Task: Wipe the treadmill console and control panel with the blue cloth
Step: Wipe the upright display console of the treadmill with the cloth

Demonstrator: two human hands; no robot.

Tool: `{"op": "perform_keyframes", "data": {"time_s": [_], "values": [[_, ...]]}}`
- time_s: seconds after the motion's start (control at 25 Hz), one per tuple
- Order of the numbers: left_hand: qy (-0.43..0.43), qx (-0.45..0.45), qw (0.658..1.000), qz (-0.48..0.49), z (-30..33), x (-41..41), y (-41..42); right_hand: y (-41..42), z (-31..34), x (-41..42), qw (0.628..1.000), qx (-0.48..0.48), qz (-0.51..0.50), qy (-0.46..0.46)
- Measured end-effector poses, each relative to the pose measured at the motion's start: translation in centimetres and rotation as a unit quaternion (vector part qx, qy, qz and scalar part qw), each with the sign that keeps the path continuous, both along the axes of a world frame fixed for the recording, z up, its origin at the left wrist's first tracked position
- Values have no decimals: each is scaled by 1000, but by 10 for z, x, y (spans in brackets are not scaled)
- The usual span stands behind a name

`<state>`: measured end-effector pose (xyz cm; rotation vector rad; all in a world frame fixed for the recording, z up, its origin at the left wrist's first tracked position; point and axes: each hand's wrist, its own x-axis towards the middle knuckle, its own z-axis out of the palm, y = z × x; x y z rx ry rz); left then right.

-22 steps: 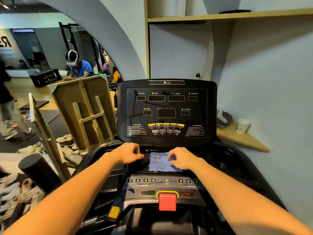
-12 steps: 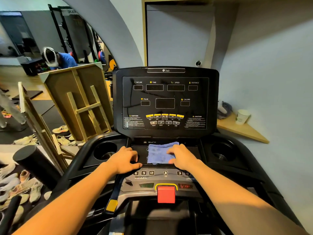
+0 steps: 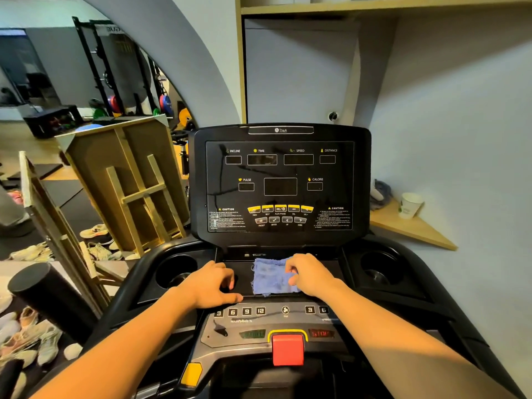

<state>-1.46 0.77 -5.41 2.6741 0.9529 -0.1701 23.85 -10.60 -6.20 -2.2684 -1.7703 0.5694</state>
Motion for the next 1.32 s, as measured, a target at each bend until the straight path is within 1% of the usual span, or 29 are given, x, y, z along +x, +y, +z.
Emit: {"op": "perform_keyframes", "data": {"time_s": [0.12, 0.24, 0.44, 0.6, 0.68, 0.76, 0.84, 0.92, 1.0, 1.04, 1.12, 1.2, 1.24, 1.32], "values": [[0, -12, 1000, -12, 4, 1, 10, 11, 15, 5, 1000, -27, 1, 1], [-16, -19, 1000, -19, 19, 0, 29, 23, 45, 9, 999, -35, 13, -10], [-39, 28, 998, -35, 69, -2, 72, 41, 123, 23, 999, -6, 0, -43], [-69, 82, 994, -35, 132, 6, 112, 53, 199, 48, 995, 78, -35, -61], [-99, 122, 987, -22, 162, 12, 132, 60, 235, 66, 986, 132, -60, -84], [-144, 177, 974, 1, 184, 16, 152, 67, 263, 87, 973, 185, -97, -99], [-190, 238, 952, 34, 199, 22, 175, 75, 282, 114, 951, 256, -136, -102], [-227, 270, 933, 76, 208, 30, 197, 81, 288, 139, 918, 339, -157, -132], [-249, 276, 923, 102, 208, 37, 217, 86, 278, 162, 894, 396, -143, -152], [-253, 270, 923, 104, 205, 40, 224, 86, 267, 169, 892, 405, -127, -153], [-267, 231, 931, 93, 194, 45, 233, 87, 235, 182, 902, 397, -89, -147], [-298, 193, 932, 73, 182, 50, 233, 87, 203, 192, 908, 394, -59, -126], [-320, 183, 927, 64, 177, 52, 231, 86, 192, 194, 907, 402, -52, -112], [-354, 174, 917, 51, 174, 56, 227, 88, 179, 196, 907, 403, -72, -98]]}}
